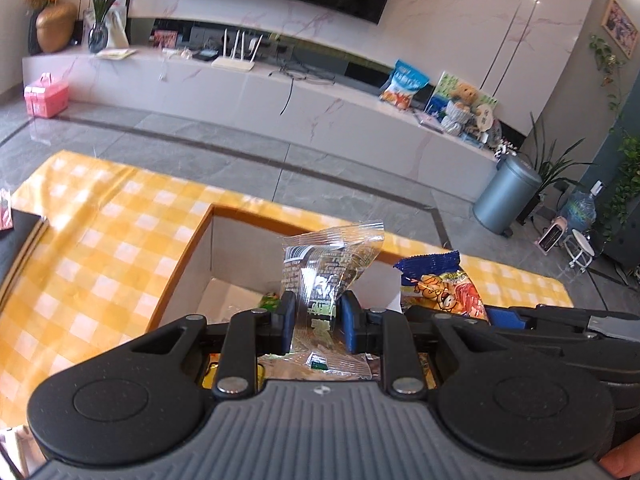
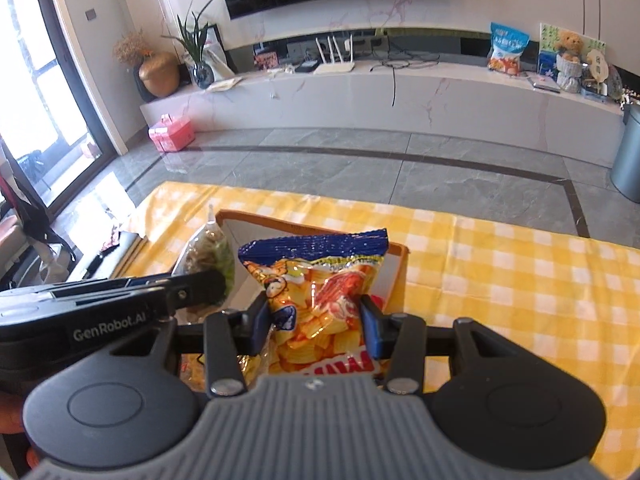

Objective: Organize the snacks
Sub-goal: 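Lift both held bags and carry them over the box, then lower both bags into the box and open both grippers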

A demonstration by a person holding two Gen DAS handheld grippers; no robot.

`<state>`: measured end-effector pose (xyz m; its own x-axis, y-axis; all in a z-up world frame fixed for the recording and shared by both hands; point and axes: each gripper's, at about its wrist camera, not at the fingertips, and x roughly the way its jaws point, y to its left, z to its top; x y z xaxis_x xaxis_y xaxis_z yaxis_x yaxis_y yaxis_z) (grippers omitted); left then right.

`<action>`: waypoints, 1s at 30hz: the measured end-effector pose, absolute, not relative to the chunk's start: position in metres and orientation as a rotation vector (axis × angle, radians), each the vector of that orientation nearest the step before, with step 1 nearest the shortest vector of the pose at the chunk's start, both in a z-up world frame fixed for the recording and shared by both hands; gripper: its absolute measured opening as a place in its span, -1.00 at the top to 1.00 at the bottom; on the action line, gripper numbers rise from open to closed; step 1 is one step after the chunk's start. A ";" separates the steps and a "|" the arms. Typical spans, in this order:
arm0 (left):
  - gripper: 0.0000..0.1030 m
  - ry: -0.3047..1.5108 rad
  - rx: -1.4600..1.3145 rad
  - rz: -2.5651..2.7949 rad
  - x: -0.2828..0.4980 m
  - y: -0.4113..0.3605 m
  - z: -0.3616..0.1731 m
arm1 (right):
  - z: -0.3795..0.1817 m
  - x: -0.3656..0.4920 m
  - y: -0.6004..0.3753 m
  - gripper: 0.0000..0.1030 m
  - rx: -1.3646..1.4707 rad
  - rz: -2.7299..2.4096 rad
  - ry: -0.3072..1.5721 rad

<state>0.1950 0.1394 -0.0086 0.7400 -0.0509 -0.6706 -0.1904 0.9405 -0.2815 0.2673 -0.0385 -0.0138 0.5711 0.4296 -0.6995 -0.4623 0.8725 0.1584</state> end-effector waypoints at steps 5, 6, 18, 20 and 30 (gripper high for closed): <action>0.49 0.781 -0.332 0.108 0.209 0.151 -0.031 | -0.035 0.287 -0.021 0.13 -0.119 0.551 0.836; 0.49 0.791 -0.323 0.111 0.211 0.152 -0.036 | -0.037 0.289 -0.016 0.13 -0.152 0.551 0.826; 0.48 0.843 -0.268 0.162 0.223 0.157 -0.058 | -0.071 0.314 0.028 0.14 -0.443 0.562 0.798; 0.48 0.851 -0.256 0.168 0.225 0.155 -0.060 | -0.075 0.316 0.029 0.13 -0.453 0.558 0.803; -0.22 0.818 -0.232 0.152 0.218 0.143 -0.051 | -0.081 0.302 0.030 -0.29 -0.546 0.565 0.716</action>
<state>0.2181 0.1435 -0.0515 0.6750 0.0449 -0.7364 -0.2234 0.9637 -0.1460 0.3025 0.0303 -0.0813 0.6219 0.2865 -0.7288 -0.6418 0.7197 -0.2647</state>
